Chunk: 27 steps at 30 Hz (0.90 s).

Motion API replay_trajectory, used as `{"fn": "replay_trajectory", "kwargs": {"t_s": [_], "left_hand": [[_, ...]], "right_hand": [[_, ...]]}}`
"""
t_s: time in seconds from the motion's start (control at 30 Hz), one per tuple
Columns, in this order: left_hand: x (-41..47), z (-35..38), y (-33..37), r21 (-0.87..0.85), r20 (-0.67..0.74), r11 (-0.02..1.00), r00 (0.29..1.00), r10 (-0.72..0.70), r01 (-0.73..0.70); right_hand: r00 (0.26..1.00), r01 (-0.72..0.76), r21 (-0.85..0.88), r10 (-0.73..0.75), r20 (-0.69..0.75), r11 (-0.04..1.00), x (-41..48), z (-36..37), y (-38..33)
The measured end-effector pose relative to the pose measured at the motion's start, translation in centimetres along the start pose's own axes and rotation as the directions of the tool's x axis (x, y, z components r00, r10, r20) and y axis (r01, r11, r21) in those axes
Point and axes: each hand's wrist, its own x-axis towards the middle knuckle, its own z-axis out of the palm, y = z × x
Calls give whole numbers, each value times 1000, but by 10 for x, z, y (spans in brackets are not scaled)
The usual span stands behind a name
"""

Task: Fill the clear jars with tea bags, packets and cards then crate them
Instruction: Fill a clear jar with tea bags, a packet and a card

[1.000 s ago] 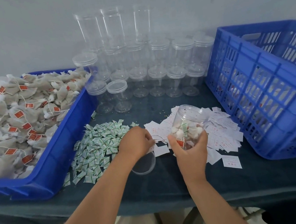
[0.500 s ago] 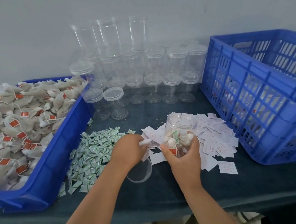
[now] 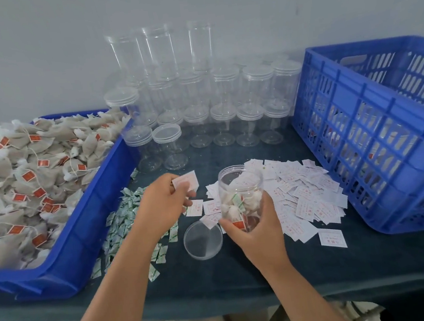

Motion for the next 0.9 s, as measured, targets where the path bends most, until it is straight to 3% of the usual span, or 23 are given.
{"fn": "replay_trajectory", "kwargs": {"t_s": [0.1,0.2,0.37,0.47,0.53,0.63,0.7,0.77,0.9], "left_hand": [[-13,-19,25,-79,-87,984,984,154,-160],[-24,-34,51,-89,-11,954,958,288,-288],[-18,-30,72,305,371,899,909,191,-314],[-12,-18,76,523,408,751,892,193,-402],[-10,-13,75,555,354,716,899,257,-423],[-8,-13,71,295,171,897,942,289,-329],[-6,-15,61,120,-2,962,969,245,-243],[-7,-16,43,173,-73,973,983,168,-153],[-27,3,-7,536,140,843,989,-44,-39]], "right_hand": [[994,47,-58,-42,99,997,-3,2,0],[983,104,-97,-88,158,990,-6,1,-1],[970,168,-78,-151,191,983,-9,0,-6],[967,165,-80,-145,212,983,-8,1,-3],[967,152,-72,-133,217,986,-8,1,-1],[974,146,-47,-136,179,988,-8,1,-1],[979,139,-27,-133,157,990,-7,2,-1],[982,129,-7,-126,143,992,-6,2,1],[991,85,62,-90,101,995,-6,3,5]]}}
